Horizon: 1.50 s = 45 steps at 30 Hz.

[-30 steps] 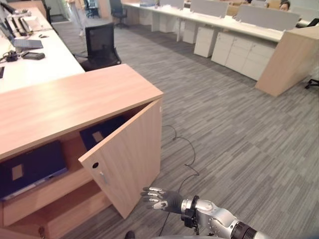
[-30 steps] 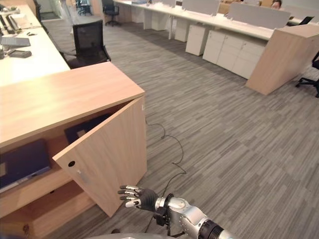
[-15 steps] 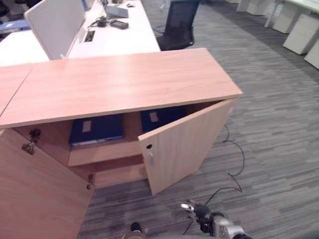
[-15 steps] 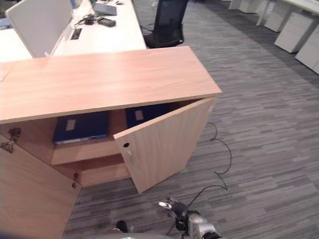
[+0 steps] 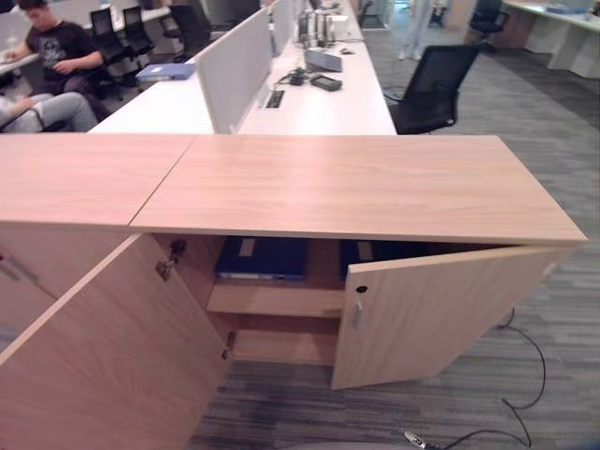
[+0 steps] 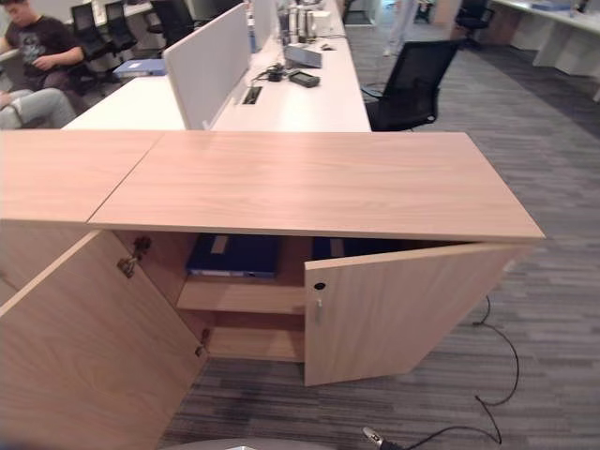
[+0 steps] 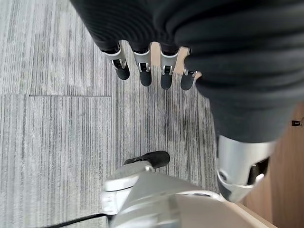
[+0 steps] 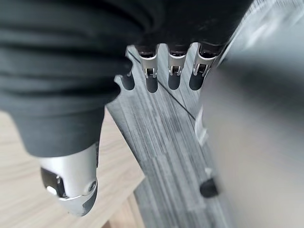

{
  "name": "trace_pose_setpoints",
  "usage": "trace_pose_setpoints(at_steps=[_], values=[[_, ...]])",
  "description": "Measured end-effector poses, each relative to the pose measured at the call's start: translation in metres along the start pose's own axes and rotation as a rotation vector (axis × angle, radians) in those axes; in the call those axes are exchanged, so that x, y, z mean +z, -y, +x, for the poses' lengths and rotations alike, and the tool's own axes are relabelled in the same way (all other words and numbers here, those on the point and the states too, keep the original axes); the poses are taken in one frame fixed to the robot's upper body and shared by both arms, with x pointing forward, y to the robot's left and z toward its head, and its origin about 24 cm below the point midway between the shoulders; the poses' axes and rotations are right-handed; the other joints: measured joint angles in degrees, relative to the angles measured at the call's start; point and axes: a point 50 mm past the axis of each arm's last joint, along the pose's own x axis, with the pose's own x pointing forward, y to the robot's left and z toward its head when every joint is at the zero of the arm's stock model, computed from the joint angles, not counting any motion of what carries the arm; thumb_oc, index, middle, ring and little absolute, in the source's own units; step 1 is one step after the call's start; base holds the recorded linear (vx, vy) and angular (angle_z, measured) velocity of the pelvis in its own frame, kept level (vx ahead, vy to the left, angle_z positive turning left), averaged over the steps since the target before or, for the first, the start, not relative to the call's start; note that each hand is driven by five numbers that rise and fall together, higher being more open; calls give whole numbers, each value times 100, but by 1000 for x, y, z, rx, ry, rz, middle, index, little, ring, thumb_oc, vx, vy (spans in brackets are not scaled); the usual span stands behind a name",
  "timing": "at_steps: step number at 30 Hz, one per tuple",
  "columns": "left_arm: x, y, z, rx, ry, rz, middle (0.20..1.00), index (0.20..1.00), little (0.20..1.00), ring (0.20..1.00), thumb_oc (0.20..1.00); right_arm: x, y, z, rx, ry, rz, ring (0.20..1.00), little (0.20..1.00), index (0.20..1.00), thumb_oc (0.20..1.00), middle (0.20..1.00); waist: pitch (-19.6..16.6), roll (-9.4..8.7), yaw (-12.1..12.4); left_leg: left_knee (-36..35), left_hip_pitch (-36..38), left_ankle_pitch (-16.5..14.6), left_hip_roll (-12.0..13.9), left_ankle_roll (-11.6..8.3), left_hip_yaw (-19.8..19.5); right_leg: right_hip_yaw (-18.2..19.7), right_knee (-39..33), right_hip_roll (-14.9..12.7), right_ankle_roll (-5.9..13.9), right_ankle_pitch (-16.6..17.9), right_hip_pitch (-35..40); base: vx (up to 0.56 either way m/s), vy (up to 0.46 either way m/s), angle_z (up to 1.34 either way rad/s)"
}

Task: Put the empty folder in the office cabinet

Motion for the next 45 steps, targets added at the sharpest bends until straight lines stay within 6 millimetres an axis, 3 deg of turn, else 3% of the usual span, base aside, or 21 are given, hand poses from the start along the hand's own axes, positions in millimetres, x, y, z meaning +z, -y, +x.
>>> trace_pose_setpoints(at_steps=[1, 2, 3, 5, 7, 17, 18, 19, 22, 24, 25, 26, 27, 28, 30, 34, 37, 40, 41, 43, 45], values=[[-1, 2, 0, 3, -4, 1, 1000, 1000, 1000, 1000, 1000, 5, -6, 0, 20, 30, 7, 1000, 1000, 1000, 1000, 1000, 8, 90, -114, -10, -22, 18, 94, 4, -202, 618, -215, 369, -102, -127, -180, 8, -15, 84], [0, 5, 0, -1, -1, 6, 1000, 1000, 1000, 1000, 1000, 9, -12, 0, 39, 46, -4, 1000, 1000, 1000, 1000, 1000, 34, 112, -132, -11, -42, 46, 136, -39, -317, 840, -371, 551, -124, -128, -292, 18, -34, 86], [1, 8, 0, -4, 8, 17, 1000, 1000, 1000, 1000, 1000, 10, -17, 0, 50, 48, -8, 1000, 1000, 1000, 1000, 1000, 42, 38, -107, -11, -44, 47, 118, -63, -423, 935, -477, 633, -149, -118, -414, 14, -61, 76], [-1, 5, 0, 12, 10, 10, 1000, 1000, 1000, 1000, 1000, 5, -28, -1, 77, 37, -31, 1000, 1000, 1000, 1000, 1000, 42, -207, -140, -13, -51, 75, 17, -204, -761, 1777, -684, 880, -307, -45, -523, 13, -74, 100], [-5, 7, 0, 16, 9, -82, 1000, 1000, 1000, 1000, 1000, 0, -25, -1, 73, 26, -37, 1000, 1000, 1000, 1000, 1000, -36, -195, -83, 13, -182, 114, 192, -404, -1143, 2223, -711, 1292, -546, -255, -421, 28, -61, 90], [-21, 16, -1, 4, -37, -157, 1000, 1000, 1000, 1000, 1000, 0, -25, -1, 75, 25, -14, 1000, 1000, 1000, 1000, 1000, 7, -139, -80, 93, -273, 157, 458, -861, -1967, 1531, -1553, 1685, -636, -186, 325, 109, -149, 49], [-5, 16, 0, 2, 15, -183, 1000, 1000, 1000, 1000, 1000, 3, -25, -1, 74, 33, -20, 1000, 1000, 1000, 1000, 1000, 0, -128, -29, 125, -366, 223, 451, -962, -2367, 1182, -1550, 1739, -709, -235, 402, 174, -330, 94], [-1, 20, 1, -9, 22, -185, 1000, 1000, 1000, 1000, 1000, 4, -25, -1, 76, 41, -24, 1000, 1000, 1000, 1000, 1000, -26, -103, 12, 163, -399, 213, 470, -984, -2404, 1102, -1548, 1783, -736, -283, 390, 160, -327, 91], [-12, 18, 0, 4, -10, -233, 1000, 1000, 1000, 1000, 1000, -5, -18, -1, 65, 25, -60, 1000, 1000, 1000, 1000, 1000, -43, -7, 83, 444, -780, 72, 517, -1226, -2911, 791, -1546, 2014, -859, -366, 376, 31, -245, 72], [-29, 19, -2, 9, -62, -250, 1000, 1000, 1000, 1000, 1000, -3, -14, -1, 55, 31, -95, 1000, 1000, 1000, 1000, 1000, -36, 38, 202, 686, -1072, 242, 595, -1355, -2973, 854, -1403, 2244, -1012, -454, 215, -209, -45, 79], [-19, 20, -1, 8, -47, -271, 1000, 1000, 1000, 1000, 1000, 0, -10, -1, 43, 40, -94, 1000, 1000, 1000, 1000, 1000, 21, 40, 208, 1030, -1558, 507, 414, -1635, -2880, 794, -1250, 2279, -1121, -505, -2, -144, -12, 153], [-1, 23, 1, -1, -2, -277, 1000, 1000, 1000, 1000, 1000, 4, -5, 0, 28, 47, -87, 1000, 1000, 1000, 1000, 1000, 148, 15, 210, 1236, -1977, 968, 240, -1695, -2407, 615, -1100, 2153, -1288, -507, -196, -22, -13, 153], [10, 17, 1, 12, 33, -277, 1000, 1000, 1000, 1000, 1000, 8, -6, 0, 23, 53, -90, 1000, 1000, 1000, 1000, 1000, 362, -90, 320, 1087, -1984, 1209, 331, -1606, -1132, 471, -1056, 1961, -1520, -481, -262, 13, 13, 75], [2, 10, 1, 35, 17, -298, 1000, 1000, 1000, 1000, 1000, 17, -11, 0, 33, 72, -91, 1000, 1000, 1000, 1000, 1000, 450, -254, 395, 1112, -1825, 815, 391, -1029, -355, 564, -1090, 1813, -1597, -415, -288, 23, 50, 10], [-19, 2, -1, 70, -53, -336, 1000, 1000, 1000, 1000, 1000, 24, -21, 0, 62, 104, -95, 1000, 1000, 1000, 1000, 1000, 580, -470, 194, 1259, -1348, 396, 532, -982, 28, 450, -1436, 1645, -1526, -126, 25, 22, 76, 19], [-25, 9, -2, 77, -57, -390, 1000, 1000, 1000, 1000, 1000, 21, -21, 0, 67, 100, -99, 1000, 1000, 1000, 1000, 1000, 535, -264, 59, 797, -365, 339, 1396, -1046, -234, 285, -1497, 1836, -1476, -101, 36, 13, 140, 33], [-29, 8, -2, 86, -68, -422, 1000, 1000, 1000, 1000, 1000, 25, -21, -1, 67, 112, -99, 1000, 1000, 1000, 1000, 1000, 525, -232, 62, 532, -101, 482, 1669, -1261, -285, 210, -1448, 1819, -1421, -31, -74, -40, 226, 11], [-27, 8, -2, 103, -63, -449, 1000, 1000, 1000, 1000, 1000, 23, -11, 0, 35, 107, -77, 1000, 1000, 1000, 1000, 1000, 463, -182, 22, 718, -152, 653, 2026, -1436, -259, -72, -1245, 1534, -1203, -114, -142, -42, 357, 46], [-25, 11, -2, 95, -55, -453, 1000, 1000, 1000, 1000, 1000, 20, 1, -1, 7, 102, -77, 1000, 1000, 1000, 1000, 1000, 382, -65, 29, 709, -121, 1005, 2107, -1450, -295, -65, -1191, 1436, -1067, -62, -171, -14, 530, 31], [-23, 20, -1, 70, -51, -455, 1000, 1000, 1000, 1000, 1000, 26, 9, -1, -16, 122, -36, 1000, 1000, 1000, 1000, 1000, 318, 115, 74, 590, -70, 480, 1980, -1817, -817, -18, -973, 1151, -815, 0, -259, -6, 364, 8], [-21, 27, -1, 52, -49, -453, 1000, 1000, 1000, 1000, 1000, 27, 11, -1, -18, 124, -33, 1000, 1000, 1000, 1000, 1000, 238, 164, 18, 402, 119, 96, 1635, -1730, -1107, 90, -931, 867, -463, 128, -312, -26, 583, 16]])
